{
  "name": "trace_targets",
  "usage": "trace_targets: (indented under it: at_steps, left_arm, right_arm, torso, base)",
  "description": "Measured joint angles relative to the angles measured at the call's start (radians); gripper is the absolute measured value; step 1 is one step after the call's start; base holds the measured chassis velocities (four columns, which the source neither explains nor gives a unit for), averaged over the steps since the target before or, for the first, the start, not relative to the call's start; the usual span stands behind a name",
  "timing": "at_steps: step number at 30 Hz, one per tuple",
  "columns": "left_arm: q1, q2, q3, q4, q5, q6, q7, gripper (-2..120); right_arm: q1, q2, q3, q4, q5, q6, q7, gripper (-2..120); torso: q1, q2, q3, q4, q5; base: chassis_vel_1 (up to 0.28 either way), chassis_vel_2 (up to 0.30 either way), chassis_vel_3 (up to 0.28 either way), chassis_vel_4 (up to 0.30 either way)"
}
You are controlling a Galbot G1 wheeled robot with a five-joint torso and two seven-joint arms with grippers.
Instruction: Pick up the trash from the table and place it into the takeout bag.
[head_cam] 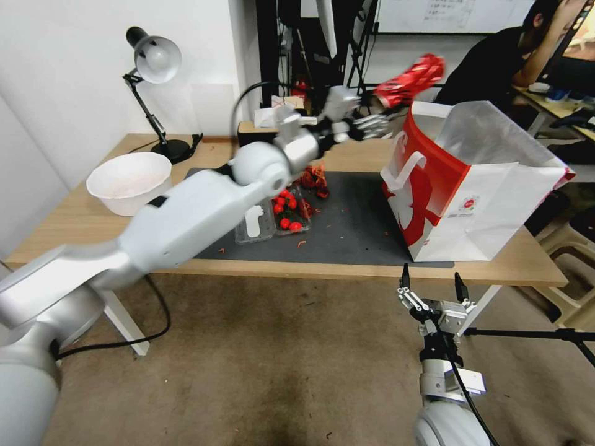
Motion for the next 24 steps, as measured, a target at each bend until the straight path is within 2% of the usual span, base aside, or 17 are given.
trace_targets:
  at_steps: [2,9,12,13,14,15,16,18,20,21,22,24]
  left_arm:
    - [-0.035,-0.044,0.030,0.026,-0.008,0.001,0.000,51]
    - [-0.078,-0.110,0.074,0.073,-0.017,0.001,-0.001,51]
    - [-0.102,-0.169,0.103,0.117,-0.019,0.001,0.000,51]
    - [-0.102,-0.169,0.103,0.117,-0.019,0.001,0.000,51]
    - [-0.113,-0.201,0.117,0.143,-0.020,0.001,0.000,51]
    - [-0.113,-0.201,0.117,0.143,-0.020,0.001,0.000,51]
    - [-0.124,-0.254,0.144,0.186,-0.023,0.001,0.001,57]
    - [-0.134,-0.298,0.179,0.220,-0.024,0.002,0.002,68]
    - [-0.138,-0.313,0.191,0.233,-0.024,0.003,0.002,71]
    - [-0.139,-0.326,0.201,0.249,-0.020,0.008,0.002,78]
    - [-0.139,-0.326,0.201,0.249,-0.020,0.008,0.002,78]
    - [-0.139,-0.339,0.206,0.267,-0.004,0.022,-0.006,88]
  right_arm:
    - [-0.002,0.001,0.001,0.002,0.000,0.000,0.000,100]
    - [-0.005,0.003,0.006,0.003,-0.001,0.000,0.000,100]
    - [-0.005,0.007,0.006,0.005,-0.001,0.000,0.000,100]
    - [-0.005,0.007,0.006,0.005,-0.001,0.000,0.000,100]
    - [-0.006,0.009,0.007,0.006,-0.002,0.000,0.000,100]
    - [-0.006,0.009,0.007,0.006,-0.002,0.000,0.000,100]
    - [-0.006,0.015,0.007,0.007,-0.004,0.000,0.000,100]
    - [-0.006,0.021,0.007,0.006,-0.006,0.000,0.000,100]
    - [-0.006,0.024,0.007,0.005,-0.007,0.000,0.000,100]
    - [-0.008,0.025,0.007,0.005,-0.008,0.000,0.000,100]
    - [-0.008,0.025,0.007,0.005,-0.008,0.000,0.000,100]
    - [-0.009,0.027,0.007,0.007,-0.008,0.002,0.001,100]
  torso:
    - [0.000,0.000,0.000,0.0000,-0.0001]
    - [0.000,0.000,0.000,0.0000,0.0000]
    - [0.000,0.000,0.000,-0.0001,-0.0003]
    - [0.000,0.000,0.000,-0.0001,-0.0003]
    - [0.000,0.000,0.000,-0.0002,-0.0001]
    - [0.000,0.000,0.000,-0.0002,-0.0001]
    - [0.000,0.000,0.000,-0.0003,-0.0001]
    - [0.000,0.000,0.000,0.0000,-0.0001]
    - [0.000,0.000,0.000,0.0000,-0.0002]
    - [0.000,0.000,0.000,-0.0001,-0.0001]
    - [0.000,0.000,0.000,-0.0001,-0.0001]
    - [0.000,0.000,0.000,-0.0001,-0.0003]
  base:
    - [0.000,0.000,0.000,0.000]
    - [0.000,0.000,0.000,0.000]
    - [0.000,0.000,0.000,0.000]
    - [0.000,0.000,0.000,0.000]
    - [0.000,0.000,0.000,0.000]
    - [0.000,0.000,0.000,0.000]
    - [0.000,0.000,0.000,0.000]
    - [0.000,0.000,0.000,0.000]
    - [0.000,0.000,0.000,0.000]
    - [0.000,0.000,0.000,0.000]
    - [0.000,0.000,0.000,0.000]
    - [0.000,0.000,0.000,0.000]
